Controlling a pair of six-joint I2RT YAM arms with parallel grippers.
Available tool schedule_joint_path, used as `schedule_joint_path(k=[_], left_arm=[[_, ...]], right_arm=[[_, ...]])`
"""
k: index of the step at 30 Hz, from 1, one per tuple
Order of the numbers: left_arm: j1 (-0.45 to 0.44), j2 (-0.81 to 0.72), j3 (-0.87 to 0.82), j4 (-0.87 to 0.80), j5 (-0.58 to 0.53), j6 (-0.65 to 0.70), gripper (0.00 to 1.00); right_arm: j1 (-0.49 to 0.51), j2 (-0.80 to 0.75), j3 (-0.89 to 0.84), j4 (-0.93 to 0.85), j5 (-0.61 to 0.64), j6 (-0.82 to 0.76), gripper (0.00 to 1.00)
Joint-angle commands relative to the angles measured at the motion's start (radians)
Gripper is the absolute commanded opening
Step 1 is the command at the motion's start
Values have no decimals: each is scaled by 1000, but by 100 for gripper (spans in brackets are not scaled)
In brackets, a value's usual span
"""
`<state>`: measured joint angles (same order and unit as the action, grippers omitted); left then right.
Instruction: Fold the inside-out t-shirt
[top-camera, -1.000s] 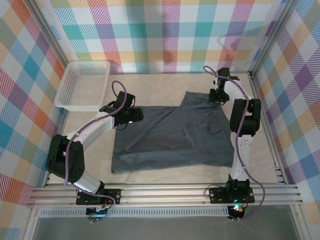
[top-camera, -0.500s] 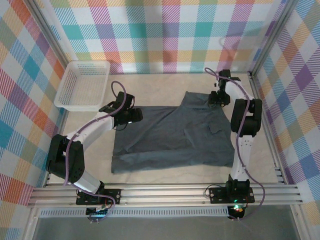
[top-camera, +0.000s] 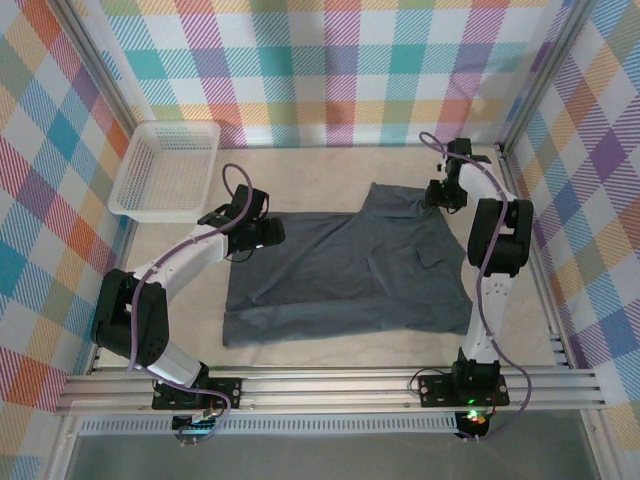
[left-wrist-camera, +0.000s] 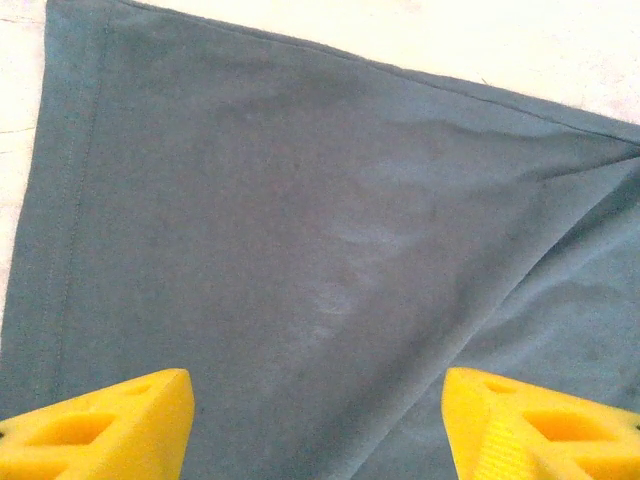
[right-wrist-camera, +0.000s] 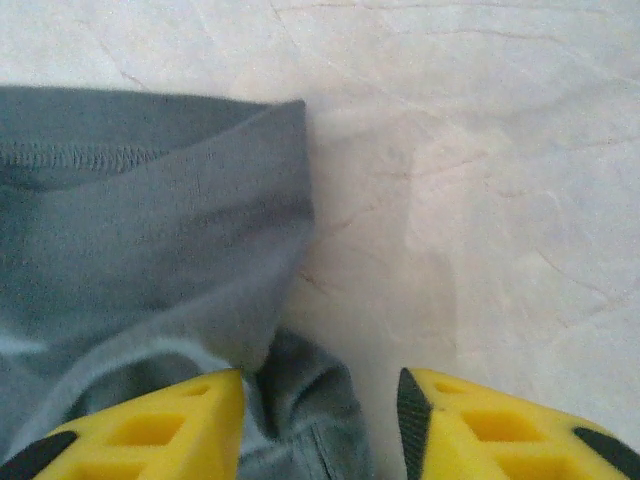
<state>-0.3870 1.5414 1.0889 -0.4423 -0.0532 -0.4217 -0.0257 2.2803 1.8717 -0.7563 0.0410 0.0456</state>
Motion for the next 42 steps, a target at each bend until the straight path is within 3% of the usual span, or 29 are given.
schedule_joint_path(k=[1,6,12,21,26,35,42], left_arm=[[19,-29,9,-24,-11,5,67],[65,-7,79,-68,-27,11,69],[131,182,317,-214,-68,35,77],[201,481,603,-322,-146,54,76],[214,598,708,-325,-104,55,75],[237,717,806,-365,-130,63,64],[238,730,755,-387,-184,42,60]], right_arm=[[3,71,72,-58,-47,22,36],[3,97,97,-92,-45,30,26],[3,58,102,-105,-37,46,0],[-8,-103,-11,-15,-66,89,0],[-11,-162,-118,63,-81,126,0],[-13,-151,-133,62,-93,126,0],[-13,-144,-114,51,-96,127,0]])
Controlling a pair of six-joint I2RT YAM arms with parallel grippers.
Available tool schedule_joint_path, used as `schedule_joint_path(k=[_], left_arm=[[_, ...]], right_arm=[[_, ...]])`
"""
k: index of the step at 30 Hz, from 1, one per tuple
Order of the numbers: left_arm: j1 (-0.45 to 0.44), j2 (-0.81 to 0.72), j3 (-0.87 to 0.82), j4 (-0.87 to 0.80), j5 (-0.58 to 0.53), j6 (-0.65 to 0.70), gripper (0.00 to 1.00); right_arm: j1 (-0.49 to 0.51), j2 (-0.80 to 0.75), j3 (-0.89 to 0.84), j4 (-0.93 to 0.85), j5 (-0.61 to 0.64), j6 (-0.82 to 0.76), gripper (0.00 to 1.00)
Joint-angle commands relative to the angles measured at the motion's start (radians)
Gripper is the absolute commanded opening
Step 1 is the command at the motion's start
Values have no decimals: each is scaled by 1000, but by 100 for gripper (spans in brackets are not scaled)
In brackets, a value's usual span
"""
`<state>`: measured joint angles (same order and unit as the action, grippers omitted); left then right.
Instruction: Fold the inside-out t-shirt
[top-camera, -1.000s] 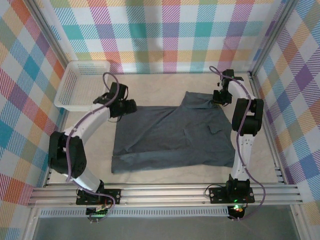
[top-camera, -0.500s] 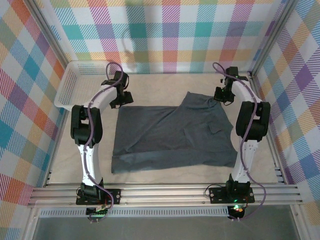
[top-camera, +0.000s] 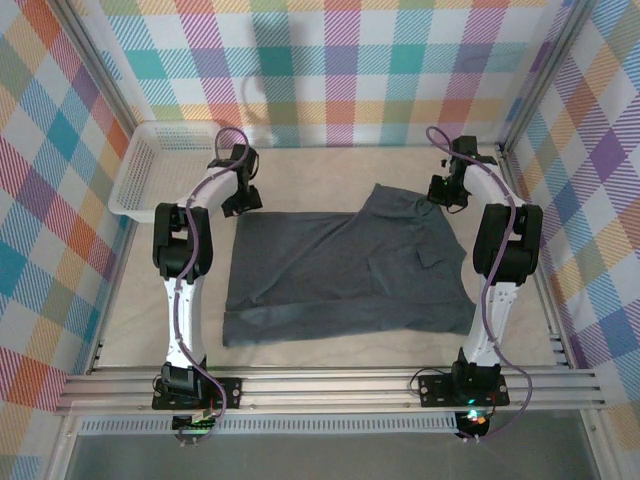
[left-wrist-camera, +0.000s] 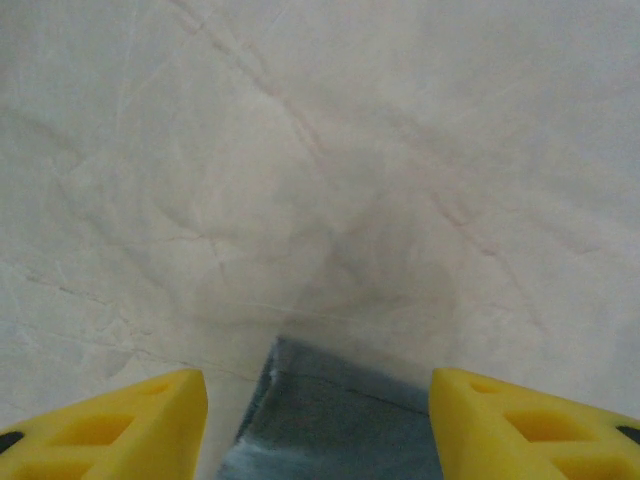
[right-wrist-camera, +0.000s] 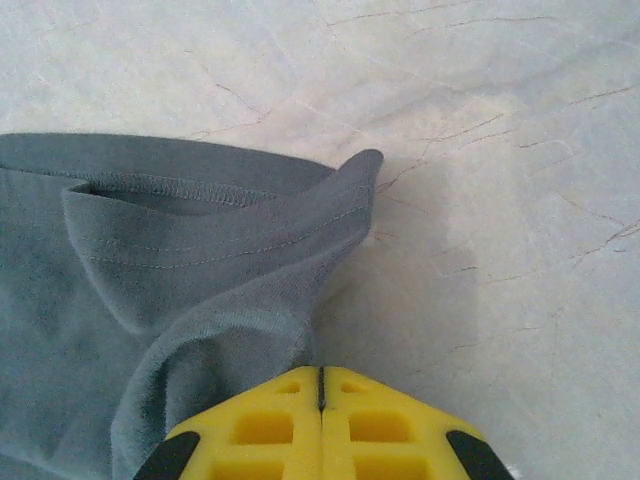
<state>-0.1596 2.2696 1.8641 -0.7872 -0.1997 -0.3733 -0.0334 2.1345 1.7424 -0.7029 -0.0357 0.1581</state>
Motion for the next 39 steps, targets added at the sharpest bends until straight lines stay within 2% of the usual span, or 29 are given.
schedule_joint_path(k=[1,3,9,12,14,20,25,33,36,39], left_arm=[[11,2,-34,-30,-27,-8,59],[10,9,-50,-9,-2,-8,56],[13,27,-38,2,2,-4,33],[21,31,-25,-2,1,-1,17],[25,20,-34,-3,-10,-4,0],[69,-91,-153,37,37,-26,0],[63,-122,-186,36,116,-32,0],[71,-279,-255,36,145,-39,0],[71,-383,-351,62,160,-60,0],[70,-462,-485,88,177,-91,0]], right_arm=[[-6,4,16,-1,-22,15,0],[-5,6,15,-4,-26,15,0],[-5,4,6,-7,-13,11,0],[-6,2,4,-5,-8,17,0],[-11,0,2,-4,2,26,0],[-77,-11,-36,14,-48,67,0],[-74,16,-27,-8,-96,72,0],[-80,-112,-46,-5,-119,104,0],[-93,-200,-150,38,-101,146,0],[-119,-276,-328,114,-80,217,0]])
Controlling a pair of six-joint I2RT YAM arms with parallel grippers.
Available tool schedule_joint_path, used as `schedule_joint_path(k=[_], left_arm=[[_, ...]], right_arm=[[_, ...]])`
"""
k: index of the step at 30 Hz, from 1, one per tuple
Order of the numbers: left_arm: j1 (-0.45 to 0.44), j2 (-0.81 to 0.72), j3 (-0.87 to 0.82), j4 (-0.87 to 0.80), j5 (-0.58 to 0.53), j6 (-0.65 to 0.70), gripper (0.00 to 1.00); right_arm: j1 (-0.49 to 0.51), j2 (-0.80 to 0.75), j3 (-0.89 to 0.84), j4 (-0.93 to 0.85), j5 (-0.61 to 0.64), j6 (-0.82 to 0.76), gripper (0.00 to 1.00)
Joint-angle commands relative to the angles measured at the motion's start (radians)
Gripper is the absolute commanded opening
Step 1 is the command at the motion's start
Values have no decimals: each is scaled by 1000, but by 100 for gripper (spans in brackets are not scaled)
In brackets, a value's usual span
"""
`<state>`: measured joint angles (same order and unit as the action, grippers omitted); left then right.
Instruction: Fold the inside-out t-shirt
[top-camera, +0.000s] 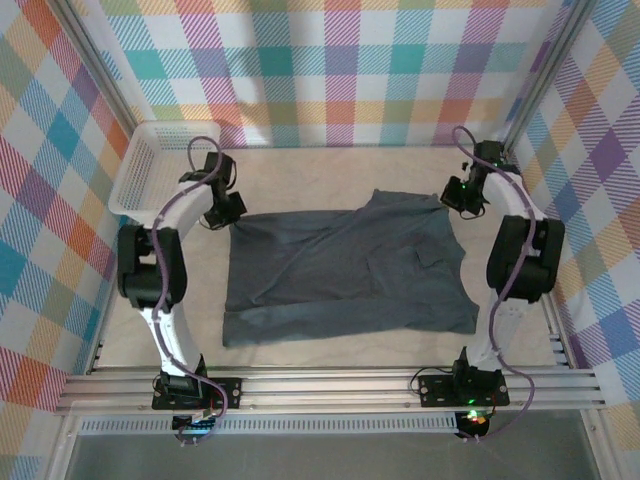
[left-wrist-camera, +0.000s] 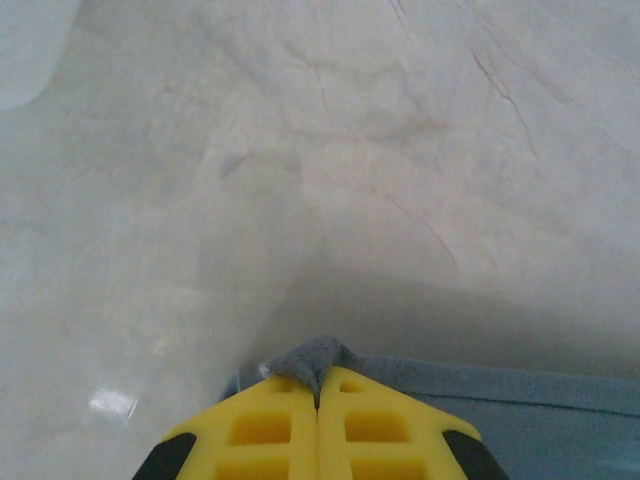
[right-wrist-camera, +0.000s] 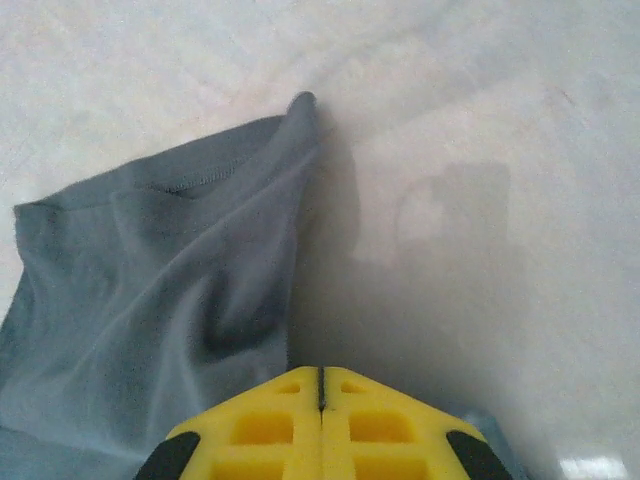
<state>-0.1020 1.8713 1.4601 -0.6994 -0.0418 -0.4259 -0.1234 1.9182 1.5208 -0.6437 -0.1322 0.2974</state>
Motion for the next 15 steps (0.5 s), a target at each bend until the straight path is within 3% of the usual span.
schedule_joint_path(k=[1,7,15], left_arm=[[11,-81,-130,18,36,-46,0],[10,-150,-299,44,33,-48,0],[10,-232,-275,0,-7,-29,0]], right_arm=[[-35,-72,-162,84,21,88,0],[-45,-51,-244,83,65,90,0],[-44,-166,-240,59,85,118,0]])
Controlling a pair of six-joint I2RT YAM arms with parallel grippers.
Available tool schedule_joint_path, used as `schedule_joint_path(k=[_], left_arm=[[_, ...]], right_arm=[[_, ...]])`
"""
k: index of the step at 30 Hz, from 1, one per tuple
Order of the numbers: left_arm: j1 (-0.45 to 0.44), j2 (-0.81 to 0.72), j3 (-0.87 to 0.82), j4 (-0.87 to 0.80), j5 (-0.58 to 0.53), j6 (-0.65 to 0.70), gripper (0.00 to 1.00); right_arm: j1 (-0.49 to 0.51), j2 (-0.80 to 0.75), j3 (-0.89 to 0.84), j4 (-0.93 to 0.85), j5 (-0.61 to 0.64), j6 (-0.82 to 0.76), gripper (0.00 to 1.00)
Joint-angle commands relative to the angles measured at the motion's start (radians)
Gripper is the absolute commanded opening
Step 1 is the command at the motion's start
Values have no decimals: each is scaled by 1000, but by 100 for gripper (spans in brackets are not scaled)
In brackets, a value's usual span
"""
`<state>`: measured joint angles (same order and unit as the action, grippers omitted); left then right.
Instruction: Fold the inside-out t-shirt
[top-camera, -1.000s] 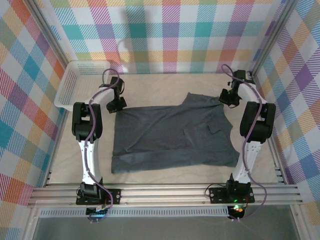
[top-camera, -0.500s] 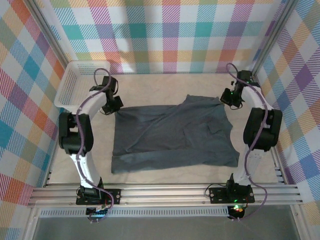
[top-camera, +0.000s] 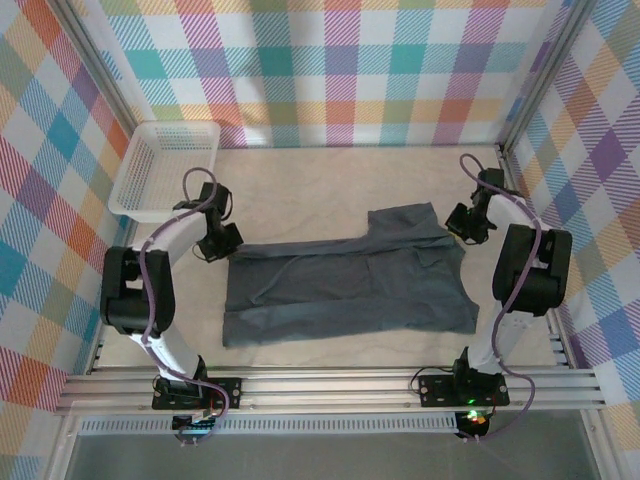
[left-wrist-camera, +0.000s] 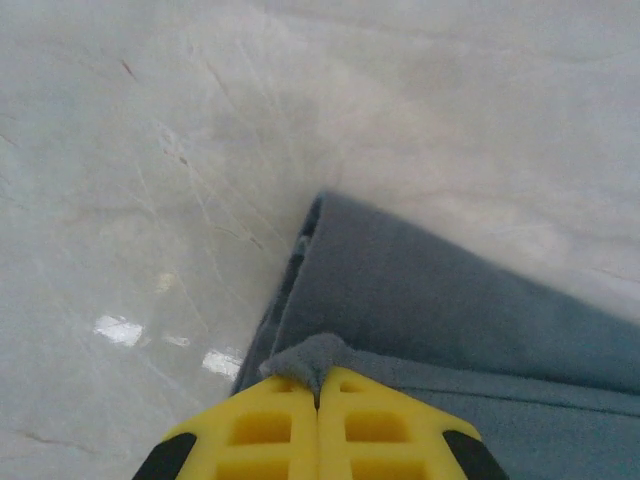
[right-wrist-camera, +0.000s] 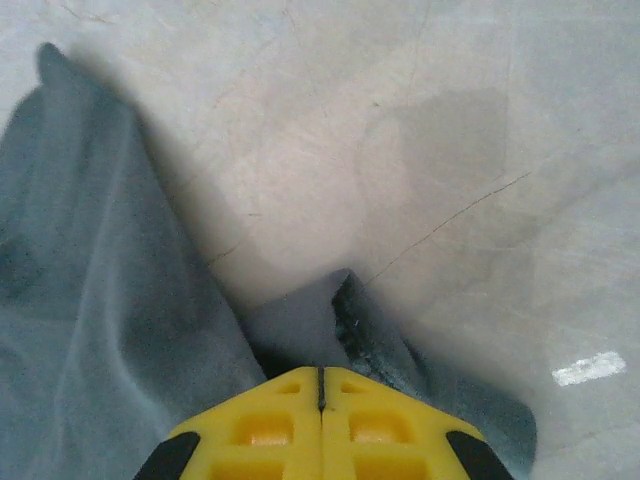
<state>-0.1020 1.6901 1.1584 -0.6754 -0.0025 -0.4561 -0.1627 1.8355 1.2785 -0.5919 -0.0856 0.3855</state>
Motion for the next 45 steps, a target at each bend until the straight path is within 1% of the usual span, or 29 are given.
schedule_joint_path(k=[1,3,6,9,10,11,12,13,14,15,17,20,22,25,27,30,32,34,36,39,43,45], left_arm=[[10,-57,19,-21,-49,-1,0],[10,-58,-8,-2,-49,-7,0],[5,-43,-60,39,-24,-21,0],[-11,-17,-107,73,-36,-29,0],[-16,-6,-115,77,-41,-28,0],[-21,5,-120,81,-47,-32,0],[-26,8,-123,86,-45,-35,3],[-29,2,-126,91,-41,-34,10],[-34,-14,-125,94,-39,-35,21],[-36,-38,-125,96,-43,-34,29],[-36,-87,-111,81,-61,-33,43],[-38,-161,-67,50,-81,-23,51],[-51,-204,-47,55,-64,-15,55],[-101,-263,-30,87,-14,-2,64],[-138,-299,-24,109,17,8,68],[-166,-341,-26,118,37,18,78],[-171,-357,-29,106,36,20,82],[-173,-363,-36,97,29,20,83],[-173,-366,-49,97,21,14,83],[-173,-359,-55,95,4,4,83],[-173,-340,-41,81,-26,-3,83],[-173,-331,-33,70,-36,-3,82]], right_arm=[[-6,-106,-30,19,52,41,0],[-6,-133,-108,56,71,59,0],[-7,-111,-194,92,80,73,0],[-12,-52,-209,85,93,72,0],[-14,-35,-190,63,84,65,1],[-14,-24,-174,51,86,57,5],[-14,-27,-157,37,80,54,10],[-14,-39,-143,28,67,50,17],[-14,-59,-130,19,56,50,28],[-13,-82,-112,7,52,50,34],[-4,-128,-75,-17,48,39,40],[33,-159,-20,-13,66,-2,46],[62,-113,43,-21,99,-25,51],[101,25,191,-80,96,-38,55],[129,125,272,-89,110,-42,61],[149,260,397,-140,111,-43,64],[161,324,453,-168,101,-38,63],[172,360,474,-181,119,-27,60],[176,379,473,-183,122,-14,54],[177,384,459,-185,123,4,35],[177,372,455,-185,117,-1,2],[177,350,466,-192,113,-12,0]])
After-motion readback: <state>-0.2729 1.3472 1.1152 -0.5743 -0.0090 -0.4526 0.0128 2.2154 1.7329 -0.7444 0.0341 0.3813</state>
